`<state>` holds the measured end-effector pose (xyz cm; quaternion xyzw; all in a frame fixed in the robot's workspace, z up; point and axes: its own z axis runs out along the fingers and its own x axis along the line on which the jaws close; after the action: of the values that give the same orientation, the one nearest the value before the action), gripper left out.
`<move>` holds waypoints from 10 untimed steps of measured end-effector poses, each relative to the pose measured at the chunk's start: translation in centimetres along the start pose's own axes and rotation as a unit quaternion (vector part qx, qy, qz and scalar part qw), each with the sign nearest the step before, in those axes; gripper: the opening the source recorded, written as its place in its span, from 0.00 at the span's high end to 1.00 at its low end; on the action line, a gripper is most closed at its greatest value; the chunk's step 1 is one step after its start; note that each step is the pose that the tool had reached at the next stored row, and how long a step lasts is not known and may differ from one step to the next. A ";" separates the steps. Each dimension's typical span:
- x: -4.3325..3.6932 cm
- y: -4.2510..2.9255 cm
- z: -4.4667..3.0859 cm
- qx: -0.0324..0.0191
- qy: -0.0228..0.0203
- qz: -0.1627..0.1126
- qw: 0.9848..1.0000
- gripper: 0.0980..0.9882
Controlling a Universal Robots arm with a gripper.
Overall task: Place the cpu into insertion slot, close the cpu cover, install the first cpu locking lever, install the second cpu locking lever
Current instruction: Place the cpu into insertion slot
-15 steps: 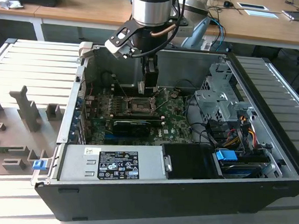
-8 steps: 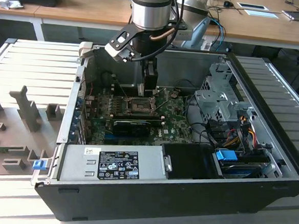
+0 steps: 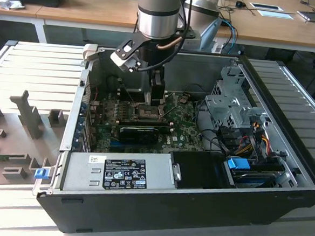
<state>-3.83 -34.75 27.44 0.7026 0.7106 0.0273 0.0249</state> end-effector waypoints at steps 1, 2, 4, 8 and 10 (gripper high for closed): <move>0.00 -0.01 0.11 0.000 0.000 0.005 1.000 0.52; 0.00 -0.03 0.30 0.000 -0.001 0.014 1.000 0.52; 0.00 -0.04 0.50 0.000 -0.002 0.023 1.000 0.52; 0.00 -0.12 0.85 0.000 -0.002 0.023 1.000 0.52; 0.00 -0.18 0.96 0.000 -0.002 0.023 1.000 0.52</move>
<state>-3.94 -34.74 26.47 0.7189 0.6941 0.0269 0.0255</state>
